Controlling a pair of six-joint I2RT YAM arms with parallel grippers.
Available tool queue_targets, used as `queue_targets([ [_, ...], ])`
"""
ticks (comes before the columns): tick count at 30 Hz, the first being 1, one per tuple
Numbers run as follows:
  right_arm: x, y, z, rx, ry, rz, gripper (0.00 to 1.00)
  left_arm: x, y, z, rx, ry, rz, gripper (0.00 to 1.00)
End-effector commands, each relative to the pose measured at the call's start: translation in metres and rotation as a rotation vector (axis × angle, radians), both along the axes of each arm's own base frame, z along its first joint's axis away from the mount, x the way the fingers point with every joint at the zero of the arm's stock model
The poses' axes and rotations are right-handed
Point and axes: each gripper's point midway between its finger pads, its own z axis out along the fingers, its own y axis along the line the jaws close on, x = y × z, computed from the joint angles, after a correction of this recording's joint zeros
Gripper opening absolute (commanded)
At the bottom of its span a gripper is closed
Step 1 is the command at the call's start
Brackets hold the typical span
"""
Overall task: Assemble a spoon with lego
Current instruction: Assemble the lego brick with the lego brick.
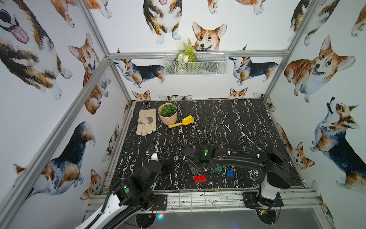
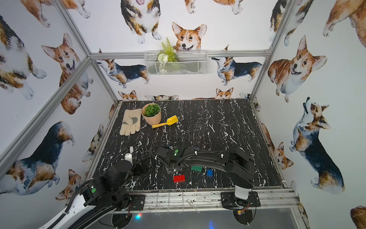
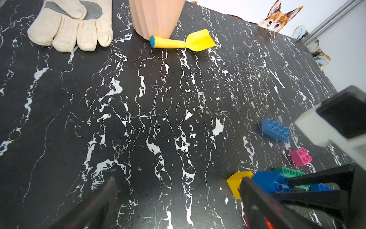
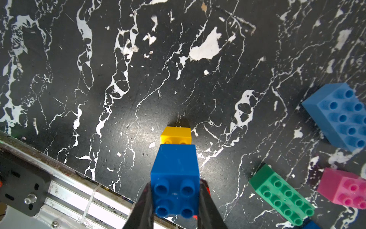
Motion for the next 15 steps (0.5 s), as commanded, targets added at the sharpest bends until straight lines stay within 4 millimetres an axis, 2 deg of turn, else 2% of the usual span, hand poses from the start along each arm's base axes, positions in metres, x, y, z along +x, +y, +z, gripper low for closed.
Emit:
queue_targets([
  [1, 0.003, 0.003, -0.001, 0.007, -0.007, -0.026, 0.03, 0.0, 0.004, 0.0, 0.001, -0.002, 0.025, 1.0],
  [15, -0.001, -0.001, -0.014, -0.034, 0.012, -0.011, 0.02, 0.0, 0.005, 0.001, 0.002, -0.008, 0.025, 1.0],
])
